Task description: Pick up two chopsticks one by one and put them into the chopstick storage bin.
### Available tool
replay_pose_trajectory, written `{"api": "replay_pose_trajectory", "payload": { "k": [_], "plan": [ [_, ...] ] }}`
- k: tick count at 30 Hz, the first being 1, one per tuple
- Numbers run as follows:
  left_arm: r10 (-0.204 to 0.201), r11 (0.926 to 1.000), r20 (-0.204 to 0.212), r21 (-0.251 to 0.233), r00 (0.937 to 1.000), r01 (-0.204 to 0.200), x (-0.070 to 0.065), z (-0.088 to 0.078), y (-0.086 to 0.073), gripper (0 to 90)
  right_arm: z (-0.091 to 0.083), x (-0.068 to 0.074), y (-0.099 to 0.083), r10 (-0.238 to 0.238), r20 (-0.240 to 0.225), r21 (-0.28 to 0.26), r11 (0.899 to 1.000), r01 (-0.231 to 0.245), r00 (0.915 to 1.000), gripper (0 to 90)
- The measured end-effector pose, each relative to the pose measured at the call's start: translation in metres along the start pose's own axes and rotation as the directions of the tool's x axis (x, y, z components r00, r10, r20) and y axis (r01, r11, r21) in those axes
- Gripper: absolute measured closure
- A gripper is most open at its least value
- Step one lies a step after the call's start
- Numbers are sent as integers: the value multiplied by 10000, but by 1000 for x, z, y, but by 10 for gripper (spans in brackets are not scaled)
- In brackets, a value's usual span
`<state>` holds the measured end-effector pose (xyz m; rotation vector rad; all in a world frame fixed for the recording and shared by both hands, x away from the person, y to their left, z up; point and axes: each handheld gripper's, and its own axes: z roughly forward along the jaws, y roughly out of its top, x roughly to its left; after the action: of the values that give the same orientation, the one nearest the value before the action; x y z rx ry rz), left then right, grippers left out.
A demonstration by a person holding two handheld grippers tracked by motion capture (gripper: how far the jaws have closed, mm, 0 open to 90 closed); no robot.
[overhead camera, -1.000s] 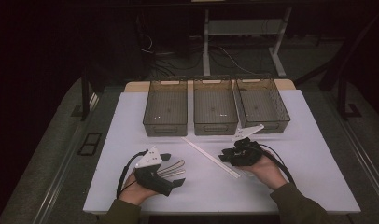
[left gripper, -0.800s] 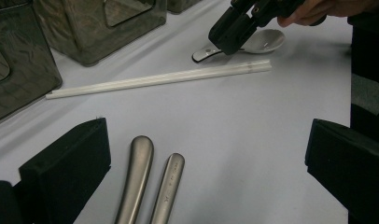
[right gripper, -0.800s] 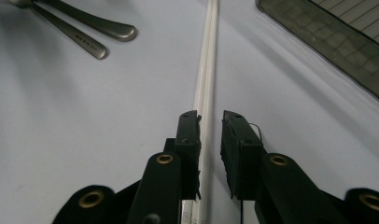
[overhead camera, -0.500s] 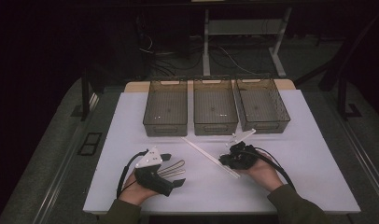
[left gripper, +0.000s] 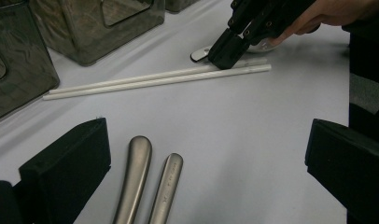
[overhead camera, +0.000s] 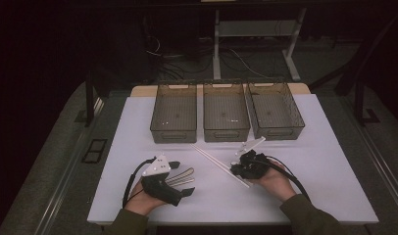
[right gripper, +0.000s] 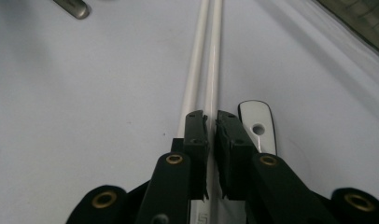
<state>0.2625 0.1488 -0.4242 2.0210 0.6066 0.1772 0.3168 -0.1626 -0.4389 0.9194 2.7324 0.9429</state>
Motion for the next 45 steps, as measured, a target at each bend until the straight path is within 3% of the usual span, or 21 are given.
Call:
{"api": "replay_pose_trajectory", "payload": {
  "k": [13, 19, 33, 45],
  "plan": [
    [40, 10000, 7, 26, 10000, -40, 0, 0, 0, 0, 1, 4, 1, -49, 366, 28, 10000, 48, 9993, 838],
    [55, 10000, 25, 14, 10000, -55, 0, 0, 0, 2, 0, 4, 1, 38, 318, 53, 10000, -40, 9995, 839],
    [70, 10000, 32, 10, 10000, -70, 0, 0, 0, 1, -30, -2, 1, 467, -93, -748, 9961, -473, 9989, 839],
    [97, 10000, 42, -12, 9999, -97, 0, 0, 0, 1, -52, -8, -1, 677, -262, -1477, 9865, -708, 9974, 841]
  ]
}}
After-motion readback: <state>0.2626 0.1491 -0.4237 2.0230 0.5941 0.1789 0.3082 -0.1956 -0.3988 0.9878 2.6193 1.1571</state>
